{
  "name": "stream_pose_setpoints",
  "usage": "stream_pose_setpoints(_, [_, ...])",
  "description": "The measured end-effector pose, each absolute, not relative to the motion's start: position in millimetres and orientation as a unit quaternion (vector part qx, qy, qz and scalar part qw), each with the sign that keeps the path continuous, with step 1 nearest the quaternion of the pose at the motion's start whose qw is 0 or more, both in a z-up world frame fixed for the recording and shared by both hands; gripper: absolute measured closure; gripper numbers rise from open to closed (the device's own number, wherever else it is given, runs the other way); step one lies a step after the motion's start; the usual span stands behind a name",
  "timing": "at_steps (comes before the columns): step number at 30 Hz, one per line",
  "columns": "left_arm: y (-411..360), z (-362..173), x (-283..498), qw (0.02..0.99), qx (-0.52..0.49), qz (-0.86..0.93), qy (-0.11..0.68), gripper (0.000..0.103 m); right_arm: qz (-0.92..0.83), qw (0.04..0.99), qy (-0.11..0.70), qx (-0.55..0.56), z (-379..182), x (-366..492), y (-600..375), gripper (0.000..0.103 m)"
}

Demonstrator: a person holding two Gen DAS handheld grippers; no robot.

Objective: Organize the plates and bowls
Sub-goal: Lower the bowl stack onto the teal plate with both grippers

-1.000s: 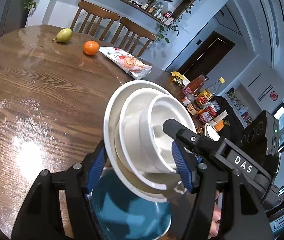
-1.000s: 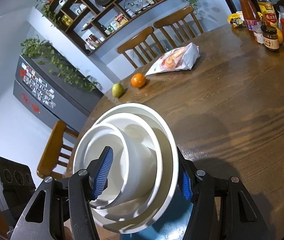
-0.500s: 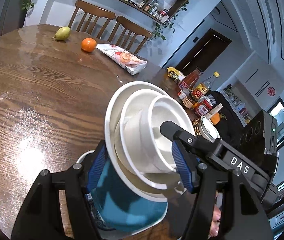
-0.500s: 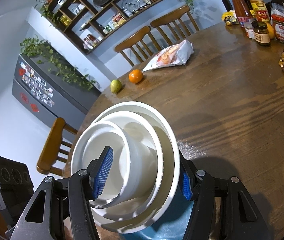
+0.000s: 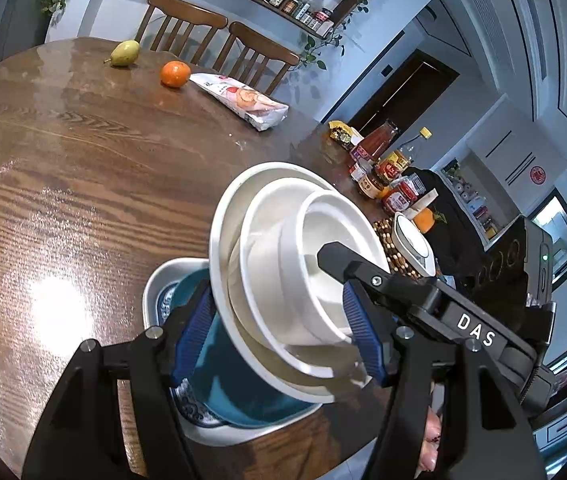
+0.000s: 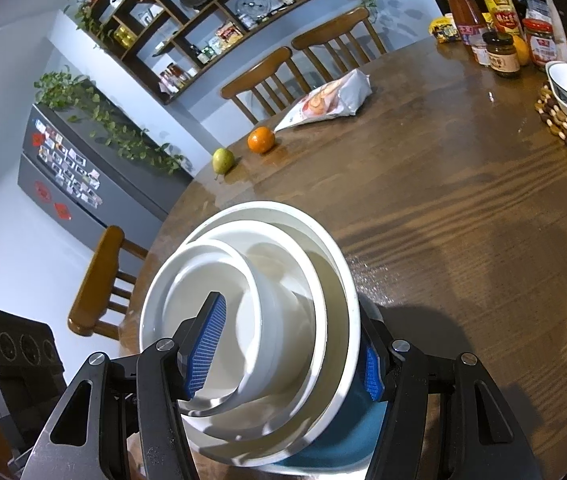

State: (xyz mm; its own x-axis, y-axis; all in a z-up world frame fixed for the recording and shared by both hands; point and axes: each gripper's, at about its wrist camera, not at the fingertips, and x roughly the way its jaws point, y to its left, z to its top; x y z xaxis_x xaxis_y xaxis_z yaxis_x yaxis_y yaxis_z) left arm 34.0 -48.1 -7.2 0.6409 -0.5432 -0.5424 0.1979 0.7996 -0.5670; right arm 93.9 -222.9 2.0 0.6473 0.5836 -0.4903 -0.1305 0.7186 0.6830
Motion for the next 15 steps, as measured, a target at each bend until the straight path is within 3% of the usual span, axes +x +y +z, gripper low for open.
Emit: stream_pose_setpoints(15, [-63.8,-27.2,27.7,0.857,-0.233,-0.222,0.401,0.040,0.188,0.844,0.389,0.318,-20.8,79.2,-230.7,0.041])
